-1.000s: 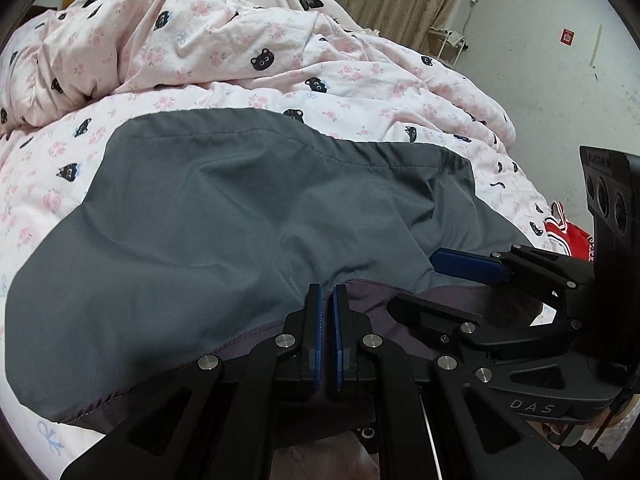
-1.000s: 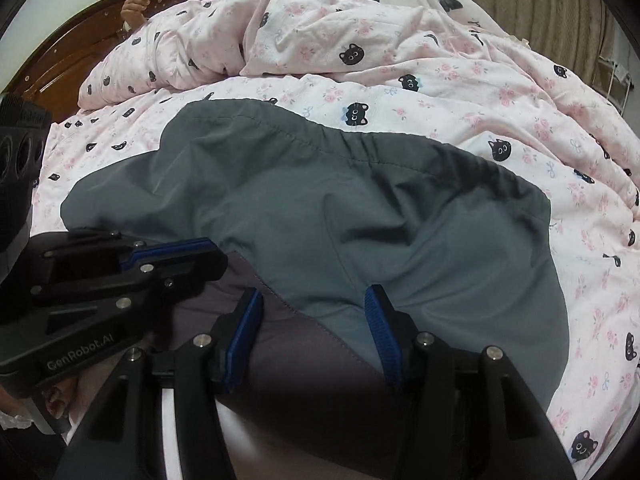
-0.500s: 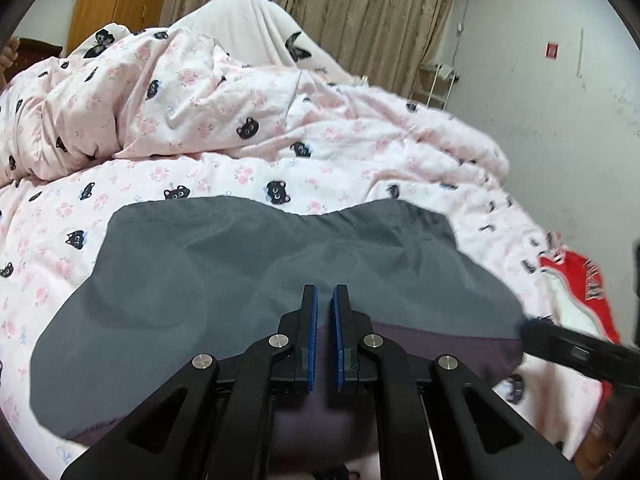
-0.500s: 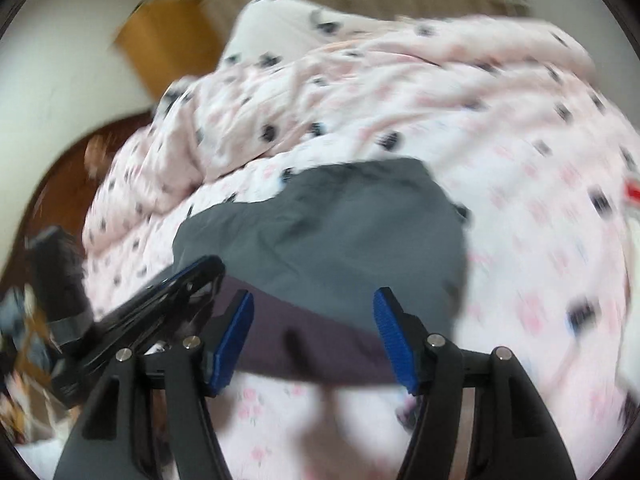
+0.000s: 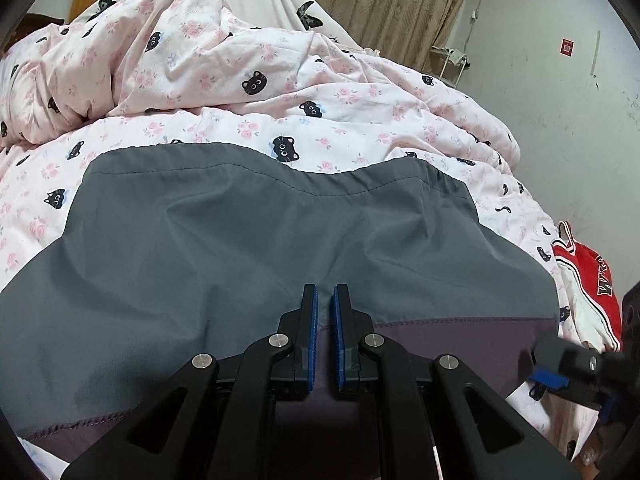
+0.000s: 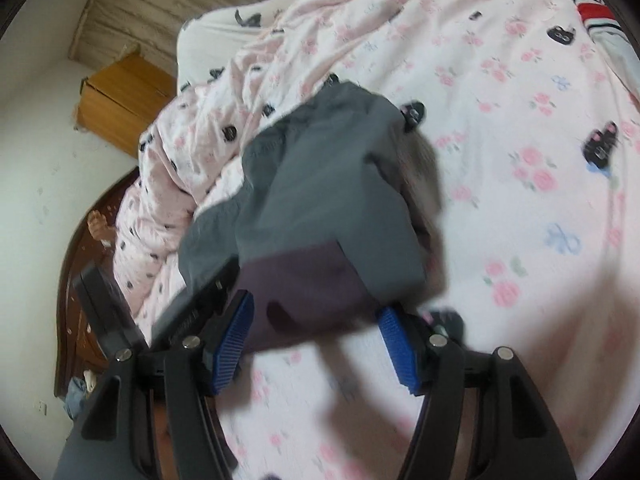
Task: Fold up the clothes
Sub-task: 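Grasp the grey bundle edge with both grippers side by side, then lift the bundle edge with both grippers and fold it over the bundle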
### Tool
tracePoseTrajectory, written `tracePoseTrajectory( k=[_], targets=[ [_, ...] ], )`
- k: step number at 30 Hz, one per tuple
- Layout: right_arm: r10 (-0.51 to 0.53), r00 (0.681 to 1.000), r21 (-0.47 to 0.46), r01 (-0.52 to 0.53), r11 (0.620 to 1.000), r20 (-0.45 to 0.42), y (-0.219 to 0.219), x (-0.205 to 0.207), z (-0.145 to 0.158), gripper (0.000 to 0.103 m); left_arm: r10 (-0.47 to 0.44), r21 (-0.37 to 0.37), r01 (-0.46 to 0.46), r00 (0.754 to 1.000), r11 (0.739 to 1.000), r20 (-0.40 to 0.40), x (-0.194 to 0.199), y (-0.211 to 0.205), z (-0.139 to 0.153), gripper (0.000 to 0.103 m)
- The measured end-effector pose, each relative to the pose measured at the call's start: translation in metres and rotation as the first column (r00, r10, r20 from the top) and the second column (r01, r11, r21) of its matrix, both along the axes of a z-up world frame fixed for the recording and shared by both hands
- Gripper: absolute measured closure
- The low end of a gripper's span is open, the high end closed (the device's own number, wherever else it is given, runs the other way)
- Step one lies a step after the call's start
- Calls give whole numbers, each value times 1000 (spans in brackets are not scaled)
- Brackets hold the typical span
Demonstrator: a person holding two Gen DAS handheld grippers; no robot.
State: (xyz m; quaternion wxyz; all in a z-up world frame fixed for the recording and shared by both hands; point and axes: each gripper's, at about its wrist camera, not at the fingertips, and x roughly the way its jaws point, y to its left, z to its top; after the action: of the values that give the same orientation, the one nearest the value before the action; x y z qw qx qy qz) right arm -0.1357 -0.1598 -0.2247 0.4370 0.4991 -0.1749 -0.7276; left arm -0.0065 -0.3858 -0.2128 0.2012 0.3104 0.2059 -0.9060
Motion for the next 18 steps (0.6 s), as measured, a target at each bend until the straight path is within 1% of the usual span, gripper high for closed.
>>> tracePoseTrajectory(
  k=[3,8,10,11,12,14,17,18],
  targets=[
    [-13,1000,-6,13,1000,-5,-12,-6,-3,38,3,-19,-3,1000,1000,11,-2,3,0,96],
    [-40,999,-76,41,996,12,-21,-15,-5,38,6,-31,-6,1000,1000,23,-3,4,0,96],
    [-29,999,-76,27,997,-20,-26,-16,-2,51,11,-36,-10,999,999,32,-4,4,2,96],
    [-20,999,-72,18,997,-35,-28,-16,-1,63,15,-41,-14,999,999,37,-4,4,4,96],
    [-13,999,-68,10,998,-42,-29,-17,-1,69,22,-52,-20,999,998,39,-5,5,8,96],
    [-11,999,-70,8,998,-39,-28,-18,-1,71,37,-74,-34,998,997,43,-7,5,17,96],
    [-9,999,-71,6,997,-34,-27,-19,-1,71,56,-97,-53,998,994,26,-15,0,32,96],
    [-7,999,-70,5,998,-34,-27,-19,-1,71,57,-107,-52,998,993,42,-21,-2,34,96]
  ],
)
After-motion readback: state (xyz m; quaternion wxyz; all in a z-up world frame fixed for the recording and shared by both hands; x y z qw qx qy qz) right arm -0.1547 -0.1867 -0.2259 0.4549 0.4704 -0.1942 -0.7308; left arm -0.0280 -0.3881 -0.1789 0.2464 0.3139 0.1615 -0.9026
